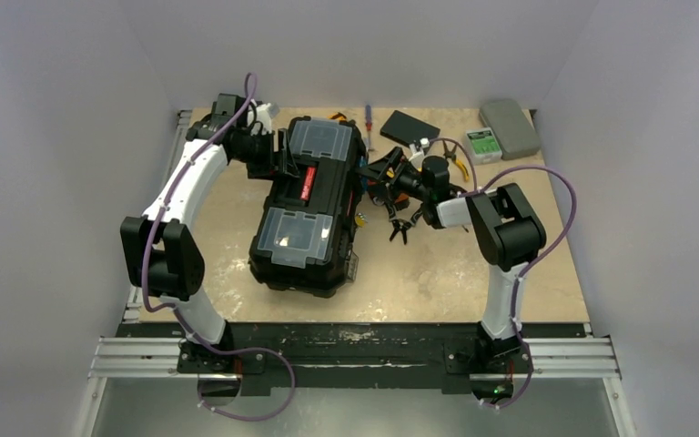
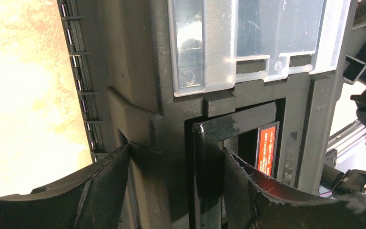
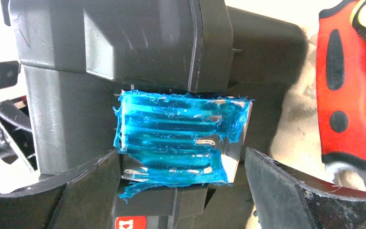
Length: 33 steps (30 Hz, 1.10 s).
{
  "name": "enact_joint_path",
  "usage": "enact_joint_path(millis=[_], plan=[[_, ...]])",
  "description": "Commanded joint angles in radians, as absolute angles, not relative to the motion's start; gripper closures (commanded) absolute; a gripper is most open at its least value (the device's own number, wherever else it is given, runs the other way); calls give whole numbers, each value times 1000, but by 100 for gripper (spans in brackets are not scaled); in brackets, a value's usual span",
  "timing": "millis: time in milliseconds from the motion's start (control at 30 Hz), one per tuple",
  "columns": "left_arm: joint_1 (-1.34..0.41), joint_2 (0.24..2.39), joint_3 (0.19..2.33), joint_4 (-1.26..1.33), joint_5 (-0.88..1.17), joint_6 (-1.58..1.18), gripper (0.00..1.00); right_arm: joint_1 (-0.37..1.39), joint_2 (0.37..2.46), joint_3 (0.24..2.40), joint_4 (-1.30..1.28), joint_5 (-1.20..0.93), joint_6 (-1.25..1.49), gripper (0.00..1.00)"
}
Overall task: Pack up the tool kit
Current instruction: Open the toolbox at the center of the board.
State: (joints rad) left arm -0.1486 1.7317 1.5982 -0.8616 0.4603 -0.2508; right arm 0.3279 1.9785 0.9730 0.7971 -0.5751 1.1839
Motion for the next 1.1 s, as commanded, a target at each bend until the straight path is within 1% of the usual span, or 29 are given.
enact_joint_path(millis=[0, 100, 233, 433, 533, 567, 700, 833, 867, 967, 1067], plan=[[-175, 1834, 1562, -902, 589, -275, 54, 323, 2081, 957, 1134, -677, 1350, 6], [-164, 1873, 1559, -891, 662, -279, 56, 326, 2134, 974, 1274, -691, 1441, 5], [-137, 1893, 1548, -868, 748, -289, 61, 333, 2170, 1011, 1368, -714, 1496, 5], [-132, 1904, 1538, -849, 799, -294, 64, 349, 2220, 1060, 1548, -732, 1643, 4], [-132, 1907, 1541, -854, 790, -292, 65, 353, 2227, 1068, 1577, -728, 1682, 13], [-132, 1905, 1542, -858, 779, -290, 65, 353, 2225, 1068, 1577, -728, 1685, 17], [-132, 1901, 1553, -882, 730, -277, 65, 352, 2204, 1063, 1563, -731, 1686, 31], [-137, 1895, 1562, -907, 668, -263, 65, 353, 2175, 1052, 1535, -731, 1660, 43], [-140, 1891, 1562, -912, 647, -259, 65, 353, 2163, 1046, 1512, -727, 1641, 47], [-155, 1887, 1573, -937, 575, -242, 65, 351, 2131, 1034, 1427, -713, 1582, 67], [-168, 1887, 1582, -957, 529, -232, 65, 350, 2111, 1027, 1370, -701, 1549, 75]])
